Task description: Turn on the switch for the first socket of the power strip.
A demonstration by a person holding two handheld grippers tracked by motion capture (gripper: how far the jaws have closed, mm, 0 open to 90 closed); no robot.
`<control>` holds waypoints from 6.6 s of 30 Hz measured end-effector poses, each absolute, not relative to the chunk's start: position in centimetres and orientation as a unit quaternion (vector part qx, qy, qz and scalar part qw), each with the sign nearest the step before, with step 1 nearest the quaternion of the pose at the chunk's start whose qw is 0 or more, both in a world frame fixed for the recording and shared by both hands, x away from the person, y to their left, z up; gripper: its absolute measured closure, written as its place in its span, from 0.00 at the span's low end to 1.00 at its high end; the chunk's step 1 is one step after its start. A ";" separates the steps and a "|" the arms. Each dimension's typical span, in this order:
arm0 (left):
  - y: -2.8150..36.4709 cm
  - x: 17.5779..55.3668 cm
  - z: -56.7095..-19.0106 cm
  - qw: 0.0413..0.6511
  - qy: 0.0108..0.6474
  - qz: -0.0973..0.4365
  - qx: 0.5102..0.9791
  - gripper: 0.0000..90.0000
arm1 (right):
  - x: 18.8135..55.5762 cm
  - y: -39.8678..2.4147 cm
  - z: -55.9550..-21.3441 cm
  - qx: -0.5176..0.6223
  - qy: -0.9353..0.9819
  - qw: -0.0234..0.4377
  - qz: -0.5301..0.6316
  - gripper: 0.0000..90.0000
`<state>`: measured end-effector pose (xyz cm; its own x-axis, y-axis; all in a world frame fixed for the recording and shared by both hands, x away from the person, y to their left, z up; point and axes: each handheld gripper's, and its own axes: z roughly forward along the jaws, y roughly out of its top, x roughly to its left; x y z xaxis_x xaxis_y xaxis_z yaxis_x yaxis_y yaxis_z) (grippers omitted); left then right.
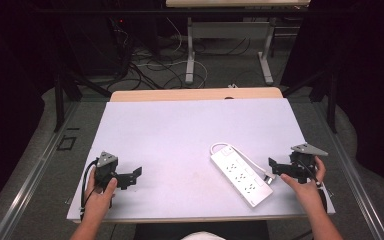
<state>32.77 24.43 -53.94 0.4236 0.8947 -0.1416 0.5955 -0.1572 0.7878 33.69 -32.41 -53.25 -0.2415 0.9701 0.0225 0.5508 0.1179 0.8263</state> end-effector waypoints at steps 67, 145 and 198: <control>24.4 32.7 -54.0 0.404 0.506 0.180 0.740 0.01 | 32.6 -28.9 -51.1 0.508 0.751 0.196 0.374 0.51; 24.3 32.7 -54.2 0.399 0.505 0.177 0.745 0.02 | 35.0 -24.8 -51.3 0.470 0.797 0.142 0.353 1.00; 24.4 32.7 -54.2 0.398 0.505 0.175 0.746 0.02 | 39.6 -21.6 -52.0 0.475 0.819 0.099 0.307 1.00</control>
